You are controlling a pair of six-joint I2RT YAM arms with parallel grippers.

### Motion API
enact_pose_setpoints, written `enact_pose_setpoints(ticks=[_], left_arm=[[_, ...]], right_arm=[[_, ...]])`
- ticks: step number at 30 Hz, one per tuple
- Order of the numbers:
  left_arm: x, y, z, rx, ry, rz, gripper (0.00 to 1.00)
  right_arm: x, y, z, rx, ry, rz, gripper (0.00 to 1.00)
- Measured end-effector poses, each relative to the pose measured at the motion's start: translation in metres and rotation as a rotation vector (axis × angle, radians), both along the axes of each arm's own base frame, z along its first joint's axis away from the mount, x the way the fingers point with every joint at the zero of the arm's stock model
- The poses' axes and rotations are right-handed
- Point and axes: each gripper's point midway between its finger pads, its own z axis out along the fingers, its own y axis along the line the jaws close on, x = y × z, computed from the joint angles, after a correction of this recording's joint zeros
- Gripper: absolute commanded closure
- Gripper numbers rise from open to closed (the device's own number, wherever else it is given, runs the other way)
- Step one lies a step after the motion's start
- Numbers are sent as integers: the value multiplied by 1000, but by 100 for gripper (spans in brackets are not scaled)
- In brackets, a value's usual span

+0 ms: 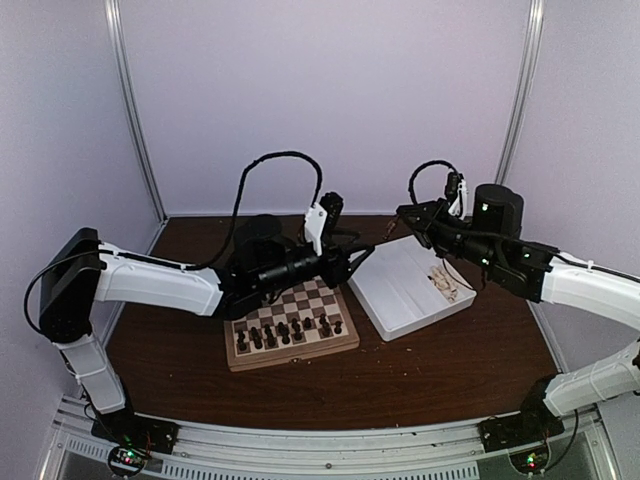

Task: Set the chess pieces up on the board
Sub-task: Pick up the chess piece from the storage box.

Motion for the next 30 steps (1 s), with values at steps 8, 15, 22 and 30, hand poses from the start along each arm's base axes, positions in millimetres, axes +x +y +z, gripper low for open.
enact_pose_setpoints(ticks=[8,15,22,30], left_arm=[[0,-6,-3,-3,-53,-1,56],[-3,-11,-2,2,-80,-6,56],[-8,-16,5,-15,-133,-6,59],[-8,-15,14,-39,-171,4,66]], right_arm=[[-2,3,0,84,26,-3,96],[-4,7,7,121,16,-2,96],[-8,13,2,123,24,-1,96],[-10,15,4,132,15,-6,96]])
